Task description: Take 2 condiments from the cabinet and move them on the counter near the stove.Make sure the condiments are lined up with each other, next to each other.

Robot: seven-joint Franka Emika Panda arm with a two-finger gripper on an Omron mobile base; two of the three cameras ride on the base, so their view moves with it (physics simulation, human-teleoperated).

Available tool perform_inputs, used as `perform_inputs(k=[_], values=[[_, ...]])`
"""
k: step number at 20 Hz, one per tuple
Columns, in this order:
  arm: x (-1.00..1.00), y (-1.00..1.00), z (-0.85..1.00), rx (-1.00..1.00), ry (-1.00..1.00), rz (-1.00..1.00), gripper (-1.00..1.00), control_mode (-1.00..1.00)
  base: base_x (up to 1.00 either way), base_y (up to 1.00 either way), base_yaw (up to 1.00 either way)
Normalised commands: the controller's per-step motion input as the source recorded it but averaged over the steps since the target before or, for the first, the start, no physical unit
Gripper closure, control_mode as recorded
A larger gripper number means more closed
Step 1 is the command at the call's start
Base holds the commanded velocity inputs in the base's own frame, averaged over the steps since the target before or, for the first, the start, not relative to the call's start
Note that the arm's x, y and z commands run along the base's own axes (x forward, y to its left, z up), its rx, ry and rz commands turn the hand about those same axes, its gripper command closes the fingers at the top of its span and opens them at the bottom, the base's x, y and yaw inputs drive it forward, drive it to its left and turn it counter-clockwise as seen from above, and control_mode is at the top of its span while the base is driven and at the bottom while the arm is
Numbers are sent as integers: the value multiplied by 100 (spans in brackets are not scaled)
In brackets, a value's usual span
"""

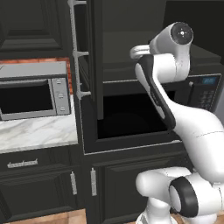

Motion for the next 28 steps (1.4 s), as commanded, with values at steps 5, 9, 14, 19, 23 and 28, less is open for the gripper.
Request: perform_inputs(k=[5,9,14,19,23,28], values=[[-88,0,9,3,0,0,100,-100,0,0,0],[-85,-5,0,0,0,0,100,-100,0,0,0],[-96,-13,0,0,0,0,100,-100,0,0,0],[-82,-17,-1,0,0,0,100,-100,0,0,0],[-61,-3,-4,0,0,0,100,-100,0,0,0],[-39,-2,-17,0,0,0,100,-100,0,0,0]])
